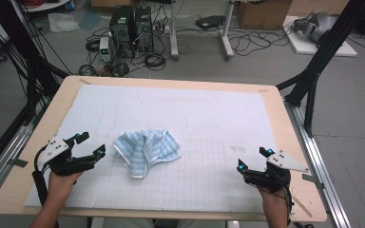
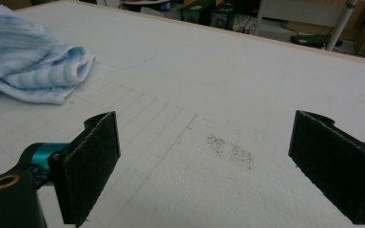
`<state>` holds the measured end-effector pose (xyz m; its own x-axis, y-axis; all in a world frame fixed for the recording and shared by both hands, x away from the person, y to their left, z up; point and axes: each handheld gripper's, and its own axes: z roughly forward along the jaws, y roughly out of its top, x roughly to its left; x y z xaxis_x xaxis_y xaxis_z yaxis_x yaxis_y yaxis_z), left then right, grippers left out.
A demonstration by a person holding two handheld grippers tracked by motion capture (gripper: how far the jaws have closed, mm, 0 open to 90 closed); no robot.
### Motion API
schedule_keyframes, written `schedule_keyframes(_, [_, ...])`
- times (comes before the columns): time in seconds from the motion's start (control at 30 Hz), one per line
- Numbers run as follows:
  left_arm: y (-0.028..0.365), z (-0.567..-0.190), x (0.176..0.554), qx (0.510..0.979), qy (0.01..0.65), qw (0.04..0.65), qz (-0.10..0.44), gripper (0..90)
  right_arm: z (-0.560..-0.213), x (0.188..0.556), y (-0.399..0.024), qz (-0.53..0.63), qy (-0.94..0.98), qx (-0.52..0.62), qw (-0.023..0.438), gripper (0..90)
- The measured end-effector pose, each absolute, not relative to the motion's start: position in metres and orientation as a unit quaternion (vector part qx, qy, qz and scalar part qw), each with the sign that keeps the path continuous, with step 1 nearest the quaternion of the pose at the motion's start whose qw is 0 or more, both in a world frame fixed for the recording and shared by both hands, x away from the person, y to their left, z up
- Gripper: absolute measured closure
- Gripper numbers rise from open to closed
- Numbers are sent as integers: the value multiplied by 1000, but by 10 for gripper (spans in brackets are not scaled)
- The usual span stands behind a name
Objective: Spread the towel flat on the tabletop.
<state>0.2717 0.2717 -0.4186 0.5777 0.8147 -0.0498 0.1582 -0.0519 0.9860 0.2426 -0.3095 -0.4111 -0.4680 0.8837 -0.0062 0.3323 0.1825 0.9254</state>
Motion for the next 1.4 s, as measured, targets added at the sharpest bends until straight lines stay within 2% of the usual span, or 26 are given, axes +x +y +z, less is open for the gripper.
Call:
schedule_keyframes(0.47, [235, -409, 284, 706, 338, 582, 220, 229, -412, 243, -302, 470, 722, 422, 281, 90])
schedule_keyframes(0.67, [205, -406, 289, 729, 301, 587, 181, 232, -411, 242, -303, 472, 721, 422, 282, 90])
schedule_keyframes(0.8, [174, -415, 301, 757, 306, 552, 168, 224, -411, 243, -302, 470, 724, 420, 281, 89])
schedule_keyframes(0.87, [155, -425, 312, 784, 307, 511, 175, 227, -410, 243, -300, 470, 724, 420, 280, 90])
schedule_keyframes(0.93, [150, -428, 319, 788, 315, 499, 178, 355, -411, 244, -301, 468, 726, 417, 281, 90])
schedule_keyframes(1.0, [151, -426, 324, 791, 305, 503, 167, 598, -412, 243, -302, 467, 726, 421, 279, 90])
schedule_keyframes(1.07, [153, -423, 326, 788, 302, 512, 159, 734, -413, 244, -304, 468, 724, 423, 278, 90])
schedule_keyframes(1.17, [154, -418, 328, 791, 294, 517, 144, 805, -412, 244, -306, 470, 722, 426, 276, 90])
schedule_keyframes(1.4, [155, -405, 328, 784, 278, 539, 132, 813, -413, 245, -301, 471, 727, 419, 272, 90])
